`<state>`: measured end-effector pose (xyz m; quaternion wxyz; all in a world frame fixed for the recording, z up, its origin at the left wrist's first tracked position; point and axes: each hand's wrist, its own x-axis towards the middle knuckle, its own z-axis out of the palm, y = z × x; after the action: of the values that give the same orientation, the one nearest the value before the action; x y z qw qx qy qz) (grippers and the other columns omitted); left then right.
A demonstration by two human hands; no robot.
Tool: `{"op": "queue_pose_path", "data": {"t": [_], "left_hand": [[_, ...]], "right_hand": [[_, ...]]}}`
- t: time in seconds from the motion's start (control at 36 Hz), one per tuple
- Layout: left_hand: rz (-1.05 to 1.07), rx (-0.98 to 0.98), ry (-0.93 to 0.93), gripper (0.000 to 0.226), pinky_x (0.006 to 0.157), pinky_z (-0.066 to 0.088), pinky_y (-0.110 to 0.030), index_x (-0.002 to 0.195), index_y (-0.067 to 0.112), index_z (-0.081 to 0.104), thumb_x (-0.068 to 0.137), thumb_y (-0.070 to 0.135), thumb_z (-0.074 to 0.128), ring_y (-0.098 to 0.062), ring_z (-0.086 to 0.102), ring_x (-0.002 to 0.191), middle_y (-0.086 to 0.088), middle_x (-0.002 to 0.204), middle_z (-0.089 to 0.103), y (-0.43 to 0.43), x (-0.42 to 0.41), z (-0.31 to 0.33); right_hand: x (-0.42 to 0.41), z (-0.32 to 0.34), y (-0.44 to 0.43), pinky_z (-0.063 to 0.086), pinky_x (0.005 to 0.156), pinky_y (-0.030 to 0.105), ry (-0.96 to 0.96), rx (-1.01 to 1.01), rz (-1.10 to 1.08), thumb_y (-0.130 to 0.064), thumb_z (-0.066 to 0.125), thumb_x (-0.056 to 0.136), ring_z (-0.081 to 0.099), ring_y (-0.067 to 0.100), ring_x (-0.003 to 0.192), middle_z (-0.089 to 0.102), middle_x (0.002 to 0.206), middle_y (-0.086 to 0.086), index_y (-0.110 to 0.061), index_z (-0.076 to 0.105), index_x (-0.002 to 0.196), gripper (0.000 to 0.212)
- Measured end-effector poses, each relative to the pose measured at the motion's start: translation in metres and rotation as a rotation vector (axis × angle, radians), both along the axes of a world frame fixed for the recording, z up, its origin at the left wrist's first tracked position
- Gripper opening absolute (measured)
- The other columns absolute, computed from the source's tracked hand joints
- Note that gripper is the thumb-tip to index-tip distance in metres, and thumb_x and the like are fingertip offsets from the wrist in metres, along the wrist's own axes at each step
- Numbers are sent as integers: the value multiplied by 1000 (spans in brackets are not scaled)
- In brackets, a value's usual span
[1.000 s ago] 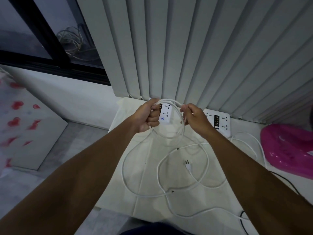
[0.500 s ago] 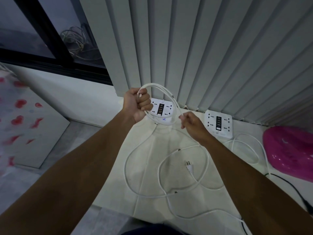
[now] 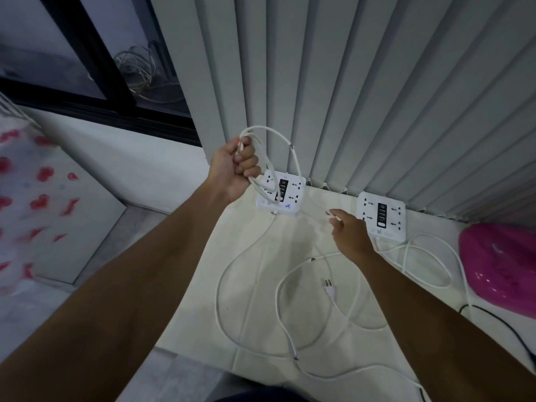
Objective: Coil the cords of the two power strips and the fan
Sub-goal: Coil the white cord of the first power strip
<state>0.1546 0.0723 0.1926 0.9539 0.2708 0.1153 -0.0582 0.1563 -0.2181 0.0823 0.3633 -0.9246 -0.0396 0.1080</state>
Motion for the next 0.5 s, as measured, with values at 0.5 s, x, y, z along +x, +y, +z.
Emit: {"op": "queue_pose_path", "data": {"t": [0.5], "left_hand": [[-98, 96, 13, 37, 42, 17, -23, 79, 18, 52, 107, 33, 32, -9, 10, 44, 7, 50, 21, -29, 4, -12]], "right_hand": [[5, 41, 23, 48, 82, 36, -133, -598, 353, -30, 47, 104, 64, 35, 101, 61, 113, 13, -17, 65, 118, 26]]}}
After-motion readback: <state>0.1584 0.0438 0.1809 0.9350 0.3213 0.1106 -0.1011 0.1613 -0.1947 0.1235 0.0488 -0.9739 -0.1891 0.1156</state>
